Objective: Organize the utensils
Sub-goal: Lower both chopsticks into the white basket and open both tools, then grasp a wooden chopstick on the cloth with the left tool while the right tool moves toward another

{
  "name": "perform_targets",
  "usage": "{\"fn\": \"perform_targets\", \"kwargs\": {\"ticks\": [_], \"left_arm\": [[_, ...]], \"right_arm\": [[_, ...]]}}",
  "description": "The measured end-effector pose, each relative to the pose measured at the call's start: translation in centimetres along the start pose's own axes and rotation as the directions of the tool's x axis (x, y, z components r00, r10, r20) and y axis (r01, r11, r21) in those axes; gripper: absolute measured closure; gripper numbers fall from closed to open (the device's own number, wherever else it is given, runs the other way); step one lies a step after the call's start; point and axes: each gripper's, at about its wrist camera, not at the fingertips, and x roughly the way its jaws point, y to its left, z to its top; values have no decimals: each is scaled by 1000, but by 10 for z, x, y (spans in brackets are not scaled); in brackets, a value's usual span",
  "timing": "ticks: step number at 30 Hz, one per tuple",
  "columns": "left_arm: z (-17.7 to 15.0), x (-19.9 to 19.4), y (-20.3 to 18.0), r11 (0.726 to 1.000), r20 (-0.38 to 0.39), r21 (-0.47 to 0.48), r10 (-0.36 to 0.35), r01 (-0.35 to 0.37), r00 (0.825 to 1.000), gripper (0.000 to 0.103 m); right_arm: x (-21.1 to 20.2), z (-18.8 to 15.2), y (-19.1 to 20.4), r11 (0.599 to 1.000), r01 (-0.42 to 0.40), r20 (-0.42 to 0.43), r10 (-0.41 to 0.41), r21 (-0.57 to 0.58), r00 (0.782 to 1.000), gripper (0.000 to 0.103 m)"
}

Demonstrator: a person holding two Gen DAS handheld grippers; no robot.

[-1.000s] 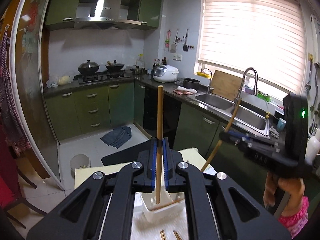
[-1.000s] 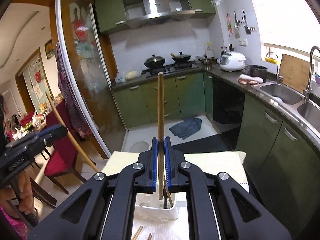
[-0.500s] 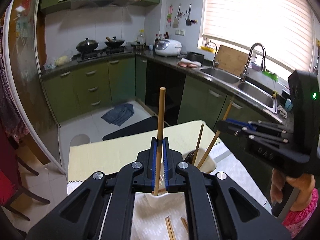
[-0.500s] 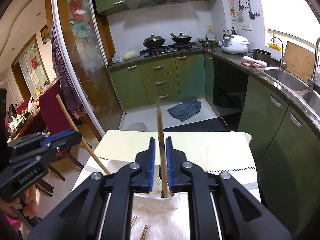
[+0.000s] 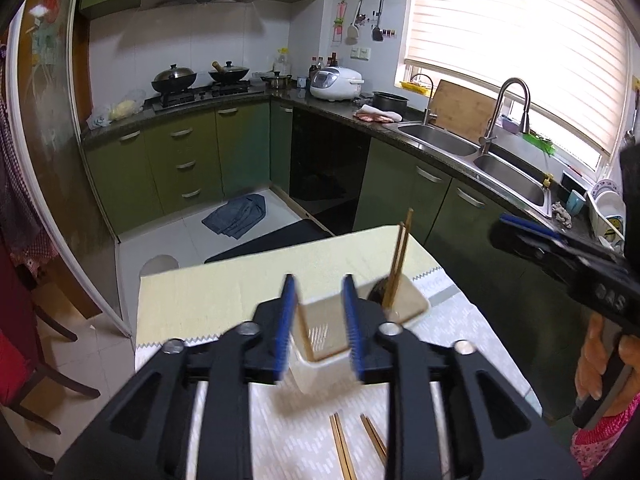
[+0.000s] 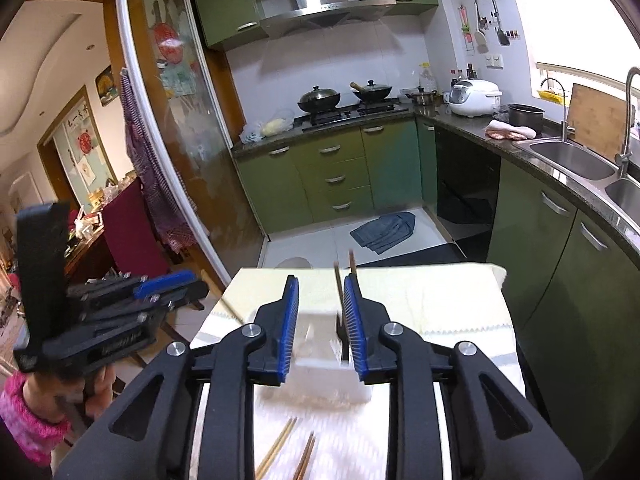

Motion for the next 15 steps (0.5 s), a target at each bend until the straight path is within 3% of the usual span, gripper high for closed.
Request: {"fn": "perform_targets", "kwargs": {"ticks": [2,5,7,10,11,14,15], "left_arm": [[-18,-8,0,1000,-27,-18,-10,9,1000,51],[-51,-8,-6,1000,-107,-12,-10,9,994,51],[-81,-2,-10,1000,-206,-12,-25,23,978,51],[-118,17,-11,999,-350,-30,-38,29,936,51],[-131,26,-12,999,-405,-32,-41,31,913,51],[-157,48,-13,999,-504,-49,-42,20,862,51],[-159,52,-12,999,-514,-47,-40,18,857,51]], "right_arm": [[-13,-22,0,1000,1,-29,-2,-14,1000,73],[-25,-58,-6,1000,1,-78,-2,-17,997,70],[-30,-81,-16,1000,18,-105,-20,-11,994,70],[-38,-110,-34,999,30,-137,-25,37,990,65],[-40,-118,-40,998,30,-147,-21,57,989,62],[-46,-136,-52,995,33,-159,-18,90,987,62],[-47,-140,-54,995,32,-163,-16,97,986,62]]}}
